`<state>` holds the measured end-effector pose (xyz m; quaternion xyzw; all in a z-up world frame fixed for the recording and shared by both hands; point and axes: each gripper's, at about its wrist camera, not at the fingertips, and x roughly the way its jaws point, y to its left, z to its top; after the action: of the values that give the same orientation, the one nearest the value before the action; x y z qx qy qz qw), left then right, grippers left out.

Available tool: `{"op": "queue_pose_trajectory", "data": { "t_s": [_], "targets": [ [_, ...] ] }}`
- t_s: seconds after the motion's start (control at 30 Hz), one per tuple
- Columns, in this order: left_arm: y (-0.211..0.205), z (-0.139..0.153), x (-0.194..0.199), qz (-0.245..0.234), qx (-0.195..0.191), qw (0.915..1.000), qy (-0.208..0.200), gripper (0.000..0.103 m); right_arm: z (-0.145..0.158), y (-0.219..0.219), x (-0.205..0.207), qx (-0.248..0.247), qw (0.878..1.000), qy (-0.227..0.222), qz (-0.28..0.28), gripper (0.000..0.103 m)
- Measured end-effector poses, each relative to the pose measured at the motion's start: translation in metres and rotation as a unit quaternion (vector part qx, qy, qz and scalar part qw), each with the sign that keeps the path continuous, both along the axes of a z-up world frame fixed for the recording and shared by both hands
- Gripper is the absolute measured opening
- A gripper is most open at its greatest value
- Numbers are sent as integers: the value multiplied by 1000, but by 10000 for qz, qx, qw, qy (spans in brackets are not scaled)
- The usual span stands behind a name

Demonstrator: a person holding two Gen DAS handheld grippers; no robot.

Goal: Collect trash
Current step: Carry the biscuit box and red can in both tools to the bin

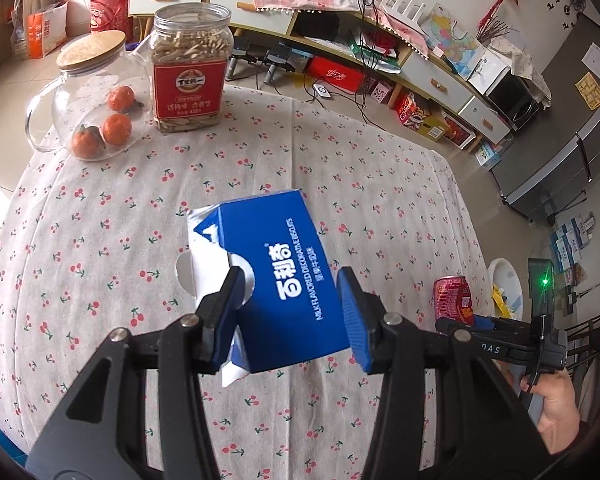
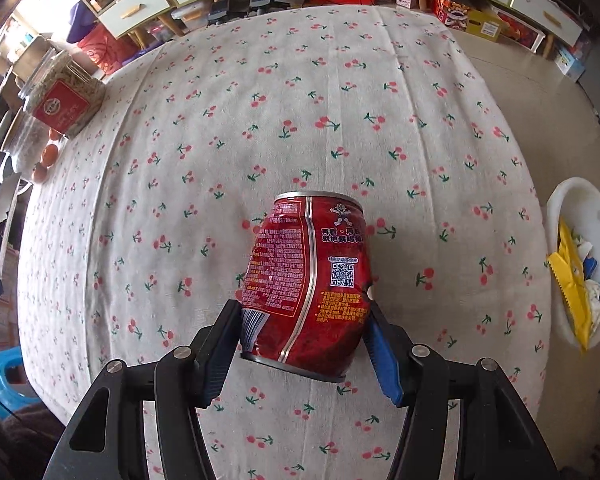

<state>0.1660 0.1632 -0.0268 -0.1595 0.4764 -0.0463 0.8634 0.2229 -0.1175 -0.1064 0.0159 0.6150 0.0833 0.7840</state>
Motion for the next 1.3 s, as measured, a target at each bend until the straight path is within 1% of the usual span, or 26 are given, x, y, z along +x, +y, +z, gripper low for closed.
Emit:
{"op": "queue_pose_trajectory", "data": {
  "t_s": [0.13,0.3,0.53,0.63,0.8,0.93,1.03,1.13,1.23,1.3],
  "targets": [
    [-3,1,-2,-32,30,10000,-21,49,-5,5,-2,-20,10000,-52,43,60],
    [-15,1,-1,-106,55,9999,-7,49,-2,6,-7,-169,9998,-107,85,60],
    [-43,1,2,-322,200,9993,-45,49,26,-24,-18,128,9993,-349,-101,59],
    [-61,-3,4,-533,337,9980,-23,49,40,-41,-25,308,9983,-477,-153,59],
    [-86,-7,5,-780,406,9961,-10,49,60,-68,-33,629,9953,-694,-262,59],
    [-103,-5,10,-968,384,9946,-39,49,67,-102,-36,887,9906,-876,-567,59],
    [-120,-2,17,-1081,426,9932,-94,49,69,-140,-38,1072,9849,-1002,-917,59],
    [-140,2,26,-1191,426,9918,-154,49,75,-177,-38,1150,9795,-1074,-1257,59],
    [-165,3,31,-1342,314,9903,-193,49,81,-216,-36,1106,9736,-1229,-1573,59],
    [-186,2,35,-1490,320,9881,-205,49,78,-243,-36,1007,9699,-1232,-1841,59]
  ]
}}
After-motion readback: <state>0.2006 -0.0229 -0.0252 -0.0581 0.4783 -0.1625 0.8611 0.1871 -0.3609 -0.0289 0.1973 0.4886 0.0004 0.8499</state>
